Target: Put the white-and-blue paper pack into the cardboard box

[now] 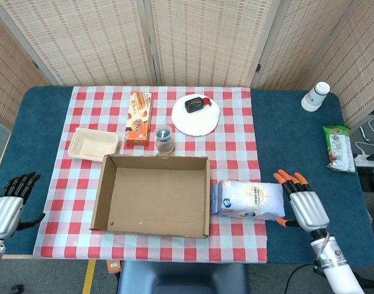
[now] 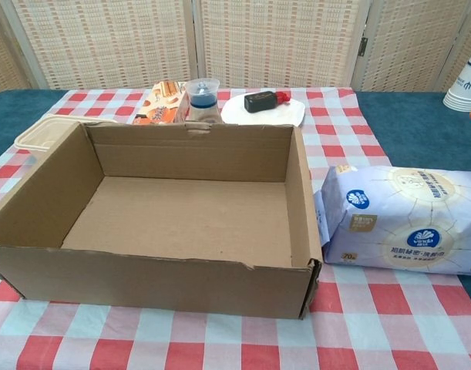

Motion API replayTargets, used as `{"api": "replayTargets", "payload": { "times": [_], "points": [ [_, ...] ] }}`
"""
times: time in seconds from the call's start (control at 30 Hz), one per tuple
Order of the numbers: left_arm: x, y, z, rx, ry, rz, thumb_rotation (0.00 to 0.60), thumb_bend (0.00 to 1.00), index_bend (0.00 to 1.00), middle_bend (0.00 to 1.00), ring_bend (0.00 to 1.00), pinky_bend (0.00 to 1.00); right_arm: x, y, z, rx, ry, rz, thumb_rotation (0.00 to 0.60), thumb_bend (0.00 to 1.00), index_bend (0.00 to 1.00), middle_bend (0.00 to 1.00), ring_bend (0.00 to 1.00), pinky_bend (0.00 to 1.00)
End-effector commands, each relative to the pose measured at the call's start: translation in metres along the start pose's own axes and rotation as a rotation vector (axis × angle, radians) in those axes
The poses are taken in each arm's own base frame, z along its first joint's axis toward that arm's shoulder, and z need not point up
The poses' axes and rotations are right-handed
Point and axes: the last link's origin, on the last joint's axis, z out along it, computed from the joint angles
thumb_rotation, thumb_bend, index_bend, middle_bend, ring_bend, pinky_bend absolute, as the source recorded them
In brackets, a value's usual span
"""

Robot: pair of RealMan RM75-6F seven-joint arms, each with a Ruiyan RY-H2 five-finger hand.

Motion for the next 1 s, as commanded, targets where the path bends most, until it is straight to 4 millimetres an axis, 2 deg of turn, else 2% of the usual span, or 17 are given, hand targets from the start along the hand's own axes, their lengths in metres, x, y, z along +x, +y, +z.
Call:
{"api": "replayTargets", "payload": {
  "times": [0.03, 0.4, 0.7, 1.0],
  "points": [
    [0.002, -0.002, 0.000, 0.003, 0.004, -0.005, 0.600, 0.21, 0.00, 0.00, 0.00, 0.07, -0.009, -0.016, 0.019, 0.024, -0.047, -0.004, 0.600, 0.00, 0.00, 0.00, 0.00, 0.00],
    [0.004, -0.004, 0.000, 0.004, 0.007, -0.022, 0.600, 0.21, 0.00, 0.00, 0.00, 0.07, -0.020, -0.041, 0.039, 0.074, -0.092, -0.020, 0.600, 0.00, 0.00, 0.00, 0.00, 0.00],
    [0.005, -0.005, 0.000, 0.005, 0.006, -0.026, 0.600, 0.21, 0.00, 0.00, 0.00, 0.07, -0.029, -0.042, 0.055, 0.060, -0.134, -0.016, 0.600, 0.00, 0.00, 0.00, 0.00, 0.00],
    [0.005, -0.005, 0.000, 0.002, 0.002, -0.038, 0.600, 0.21, 0.00, 0.00, 0.00, 0.07, -0.038, -0.042, 0.063, 0.064, -0.181, -0.018, 0.600, 0.00, 0.00, 0.00, 0.00, 0.02]
  ]
}}
